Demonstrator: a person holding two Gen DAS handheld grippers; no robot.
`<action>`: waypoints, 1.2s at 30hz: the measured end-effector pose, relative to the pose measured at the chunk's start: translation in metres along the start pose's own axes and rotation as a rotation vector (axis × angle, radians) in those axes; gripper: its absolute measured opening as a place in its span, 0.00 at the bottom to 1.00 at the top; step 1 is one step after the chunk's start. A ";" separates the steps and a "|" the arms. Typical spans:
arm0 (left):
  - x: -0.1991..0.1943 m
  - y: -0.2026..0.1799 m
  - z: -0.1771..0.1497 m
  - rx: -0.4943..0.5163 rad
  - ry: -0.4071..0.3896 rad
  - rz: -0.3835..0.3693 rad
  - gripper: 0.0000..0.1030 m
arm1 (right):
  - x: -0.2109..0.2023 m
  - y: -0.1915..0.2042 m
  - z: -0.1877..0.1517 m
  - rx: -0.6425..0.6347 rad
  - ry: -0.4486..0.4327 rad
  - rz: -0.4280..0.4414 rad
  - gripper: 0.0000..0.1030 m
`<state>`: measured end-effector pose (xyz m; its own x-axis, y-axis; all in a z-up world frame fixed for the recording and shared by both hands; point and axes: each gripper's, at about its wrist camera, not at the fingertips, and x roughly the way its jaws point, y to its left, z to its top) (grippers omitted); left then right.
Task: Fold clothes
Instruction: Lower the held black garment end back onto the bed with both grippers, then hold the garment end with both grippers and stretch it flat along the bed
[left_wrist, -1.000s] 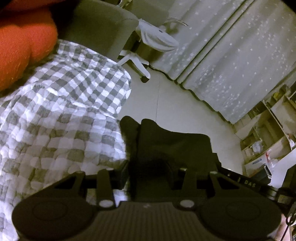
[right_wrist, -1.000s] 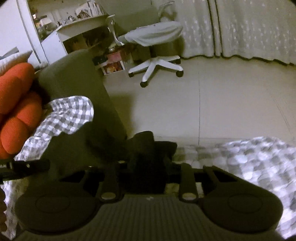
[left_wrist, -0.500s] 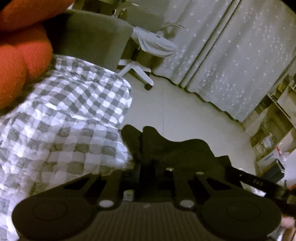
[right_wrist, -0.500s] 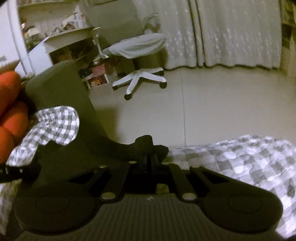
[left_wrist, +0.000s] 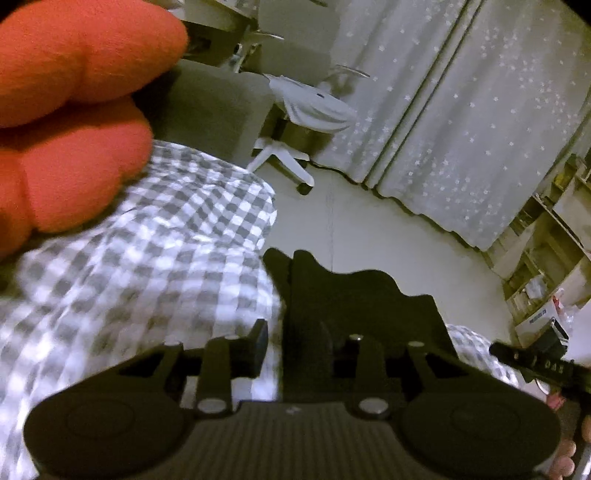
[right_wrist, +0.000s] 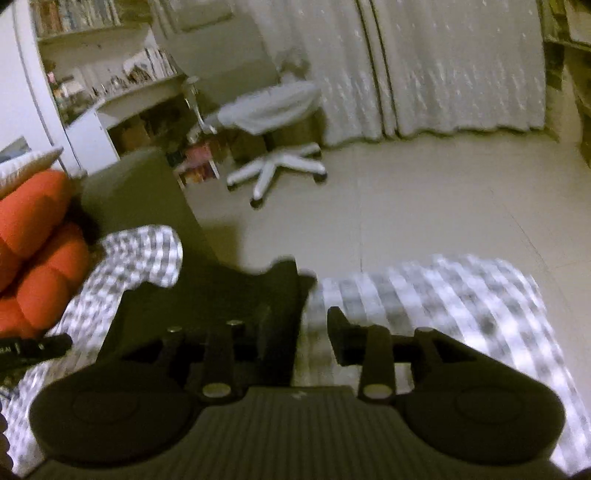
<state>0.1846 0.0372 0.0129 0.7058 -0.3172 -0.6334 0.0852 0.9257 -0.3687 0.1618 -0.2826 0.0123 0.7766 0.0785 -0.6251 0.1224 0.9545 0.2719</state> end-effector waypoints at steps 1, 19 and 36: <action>-0.009 -0.001 -0.005 -0.008 0.003 0.006 0.30 | -0.008 0.000 -0.003 0.016 0.024 0.009 0.37; -0.084 0.027 -0.109 -0.140 0.069 -0.036 0.30 | -0.092 -0.024 -0.094 0.181 0.192 0.231 0.39; -0.061 0.011 -0.122 -0.046 0.097 -0.027 0.25 | -0.078 0.015 -0.106 -0.164 0.178 0.344 0.40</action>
<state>0.0568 0.0419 -0.0358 0.6321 -0.3621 -0.6851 0.0691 0.9069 -0.4157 0.0376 -0.2437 -0.0116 0.6343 0.4353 -0.6389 -0.2362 0.8960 0.3759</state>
